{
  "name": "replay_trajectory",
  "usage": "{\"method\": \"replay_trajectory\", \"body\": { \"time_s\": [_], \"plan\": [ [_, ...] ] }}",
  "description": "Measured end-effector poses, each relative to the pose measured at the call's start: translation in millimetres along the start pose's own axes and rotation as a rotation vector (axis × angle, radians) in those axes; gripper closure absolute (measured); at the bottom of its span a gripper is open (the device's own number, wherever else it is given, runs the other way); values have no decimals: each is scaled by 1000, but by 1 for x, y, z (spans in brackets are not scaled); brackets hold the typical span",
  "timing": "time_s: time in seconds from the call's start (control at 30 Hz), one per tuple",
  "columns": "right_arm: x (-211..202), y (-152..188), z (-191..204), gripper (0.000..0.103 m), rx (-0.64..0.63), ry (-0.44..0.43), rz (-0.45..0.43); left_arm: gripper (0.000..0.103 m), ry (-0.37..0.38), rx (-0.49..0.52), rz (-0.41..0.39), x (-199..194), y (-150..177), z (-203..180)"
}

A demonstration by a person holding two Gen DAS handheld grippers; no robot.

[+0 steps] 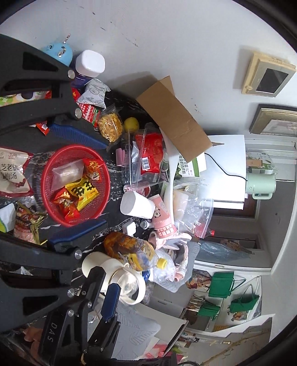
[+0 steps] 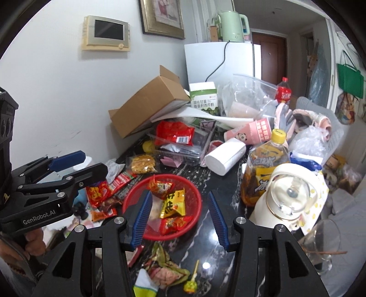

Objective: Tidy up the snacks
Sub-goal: 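Move both open grippers back from the basket toward the snack packets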

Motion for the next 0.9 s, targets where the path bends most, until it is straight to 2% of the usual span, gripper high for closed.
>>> {"method": "replay_trajectory", "body": {
  "time_s": [0.13, 0.53, 0.9],
  "plan": [
    [-19, 9, 9, 48, -16, 10, -10, 41, 8, 4, -12, -19, 5, -6],
    [-64, 47, 26, 45, -30, 50, -34, 41, 65, 31, -23, -64, 39, -32],
    [-88, 94, 31, 41, 10, 64, -21, 41, 125, 36, 28, -81, 84, -47]
  ]
}}
Point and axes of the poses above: each gripper's, at about its wrist camera, not at the fingertips, and x roughly the way its jaws point, z to its left, y to its underside, the point moved 7 cm from there along x, roughly the way its jaws point, and after that the axes turned 1 degree about z, right-handed, at the moved point
